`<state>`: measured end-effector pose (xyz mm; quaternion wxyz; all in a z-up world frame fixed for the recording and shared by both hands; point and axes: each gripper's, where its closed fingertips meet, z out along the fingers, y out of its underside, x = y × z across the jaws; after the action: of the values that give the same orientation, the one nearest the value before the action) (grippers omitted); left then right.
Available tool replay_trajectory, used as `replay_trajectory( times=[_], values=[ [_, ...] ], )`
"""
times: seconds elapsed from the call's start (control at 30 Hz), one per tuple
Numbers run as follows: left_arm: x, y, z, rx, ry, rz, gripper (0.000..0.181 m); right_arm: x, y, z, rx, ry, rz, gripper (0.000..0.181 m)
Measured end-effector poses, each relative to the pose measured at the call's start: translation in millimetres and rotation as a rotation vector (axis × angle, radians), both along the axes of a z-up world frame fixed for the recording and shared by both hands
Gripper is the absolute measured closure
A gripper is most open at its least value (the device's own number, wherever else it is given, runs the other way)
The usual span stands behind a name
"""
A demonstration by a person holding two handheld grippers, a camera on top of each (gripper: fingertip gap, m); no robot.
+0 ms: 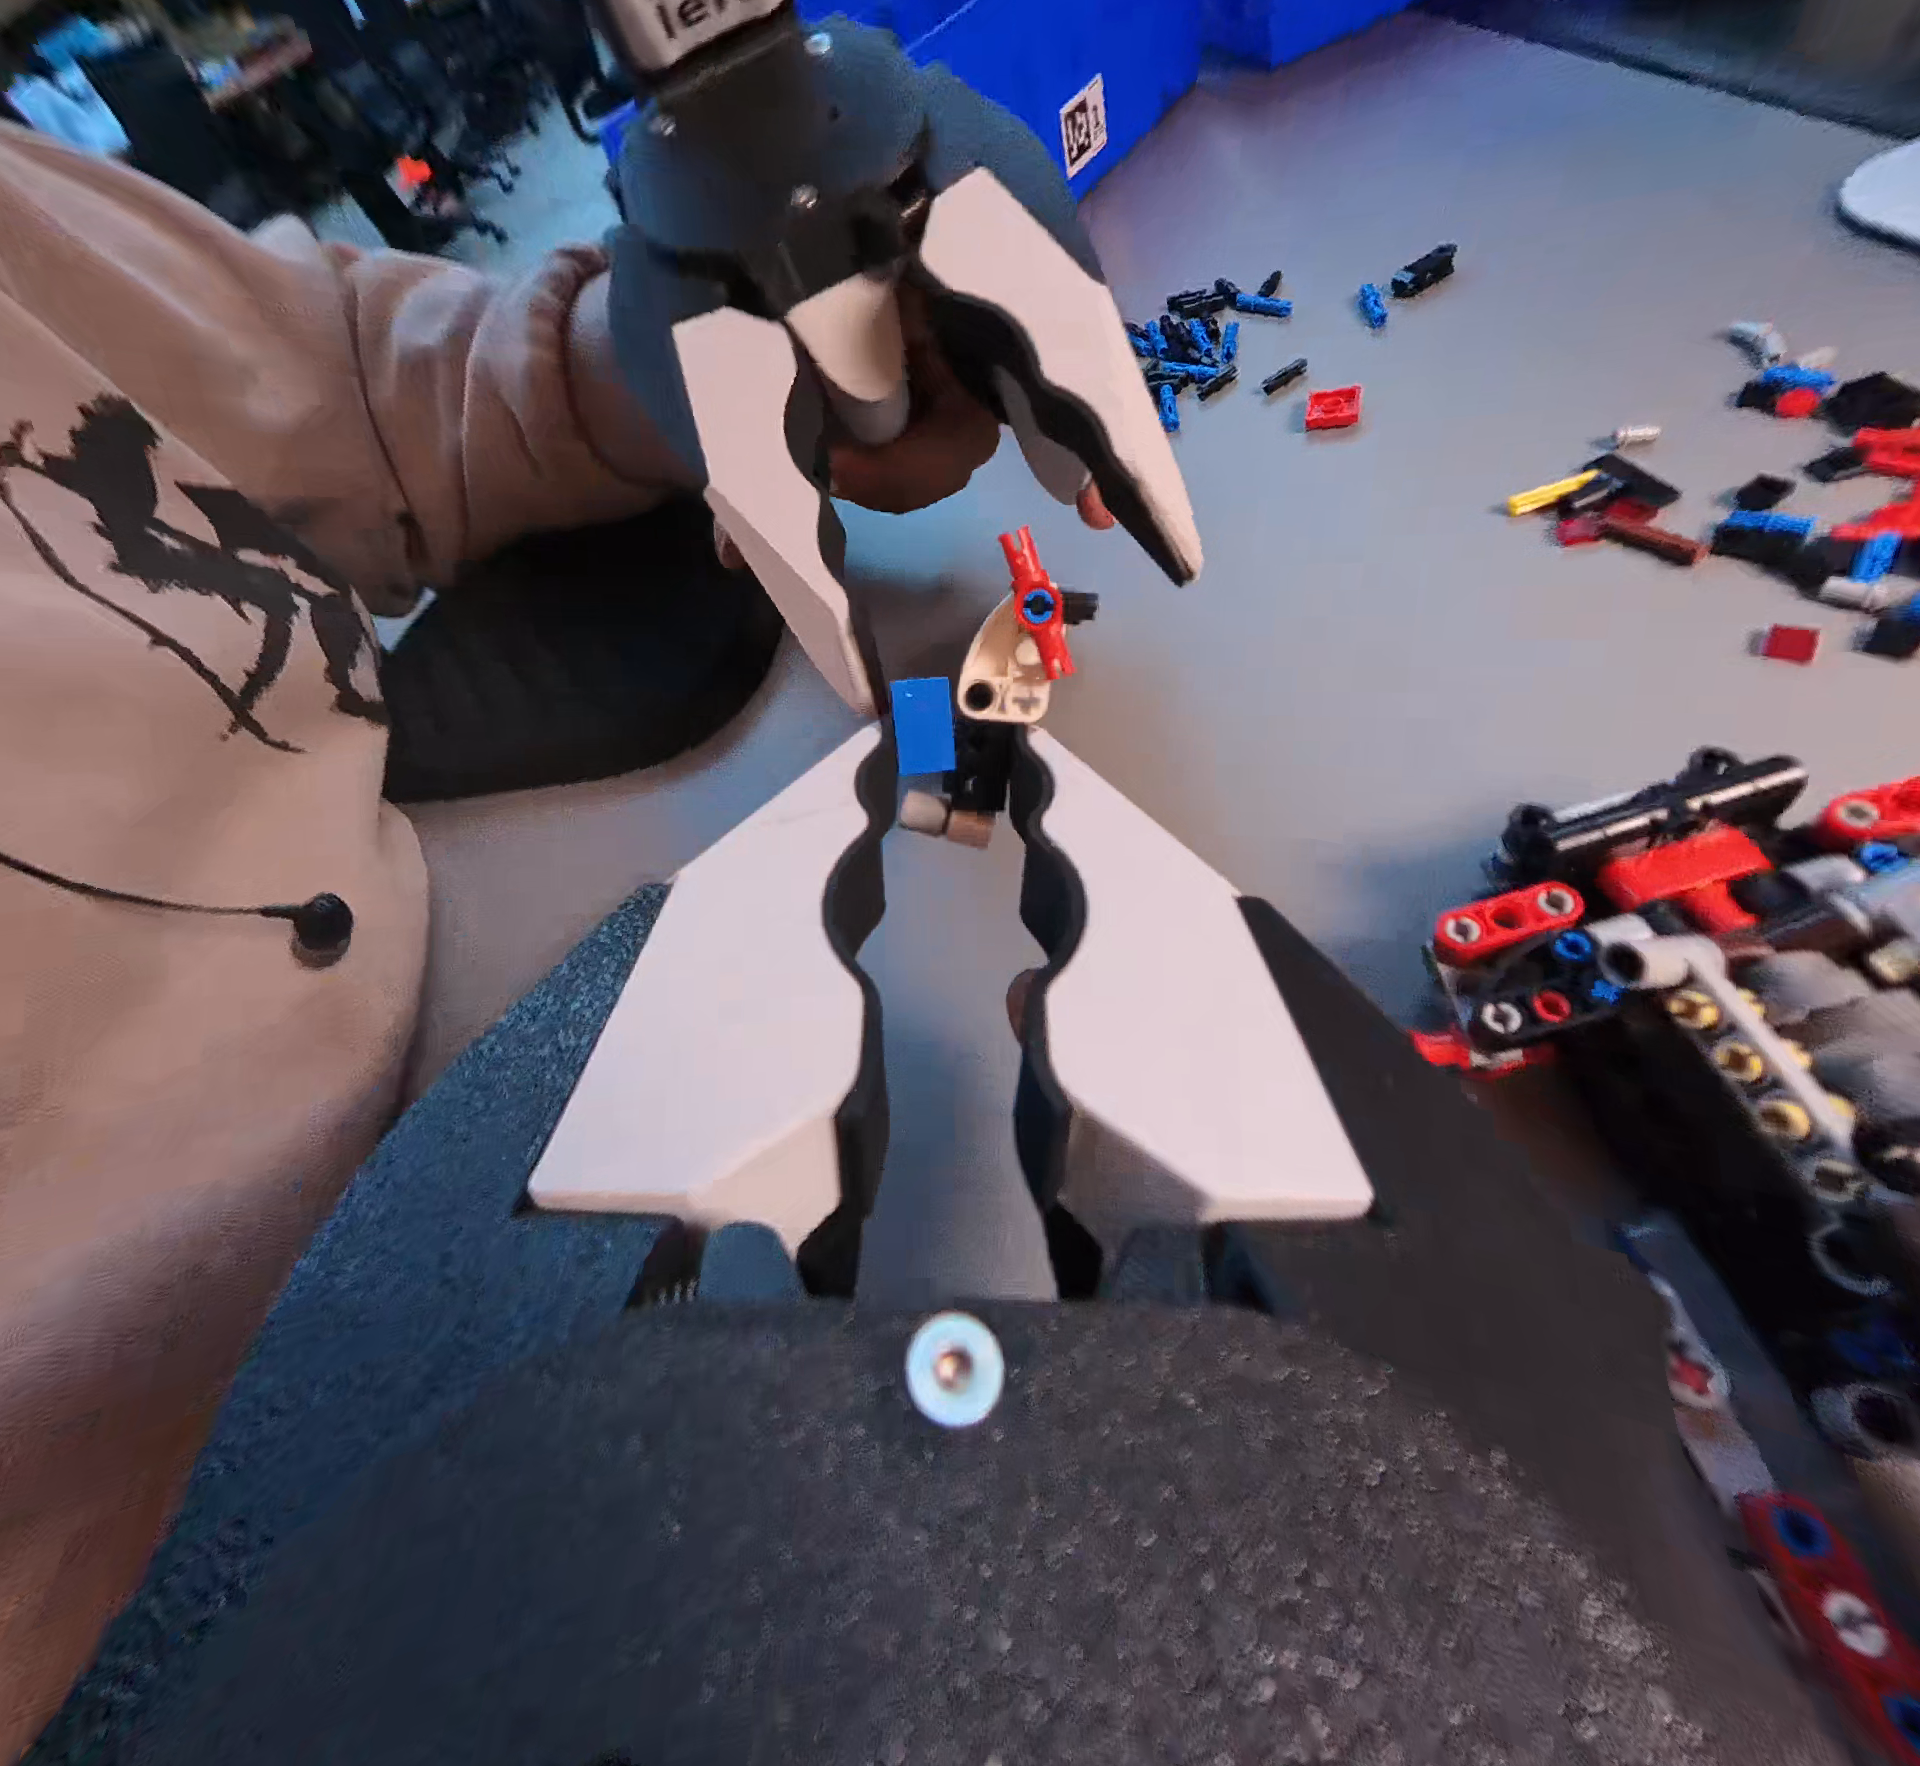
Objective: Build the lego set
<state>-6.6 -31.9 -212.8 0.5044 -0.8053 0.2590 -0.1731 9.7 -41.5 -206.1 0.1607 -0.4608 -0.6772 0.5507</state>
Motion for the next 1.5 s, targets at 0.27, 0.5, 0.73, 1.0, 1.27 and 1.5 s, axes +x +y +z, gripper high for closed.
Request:
replay_trajectory(
  times=[0.27, 0.5, 0.73, 1.0, 1.27, 1.5],
  values=[
    [22, -10, 1, 0.032, -0.048, -0.163, 0.150, 0, -11, 2, 0.326, 0.128, 0.087, 0.161],
    [34, -24, 9, 0.179, -0.040, -0.223, 0.165, 5, -20, 10, 0.449, 0.272, 0.118, 0.159],
    [37, -29, 17, 0.250, -0.064, -0.244, 0.165, 9, -27, 20, 0.432, 0.294, 0.152, 0.156],
    [40, -37, 16, 0.161, -0.179, -0.314, 0.162, 14, -30, 19, 0.369, 0.281, 0.201, 0.161],
    [35, -52, 28, 0.071, -0.401, -0.425, 0.176, 21, -38, 20, 0.389, 0.289, 0.271, 0.161],
    [35, -58, 34, 0.091, -0.440, -0.467, 0.177, 23, -42, 22, 0.399, 0.259, 0.304, 0.161]
  ],
)
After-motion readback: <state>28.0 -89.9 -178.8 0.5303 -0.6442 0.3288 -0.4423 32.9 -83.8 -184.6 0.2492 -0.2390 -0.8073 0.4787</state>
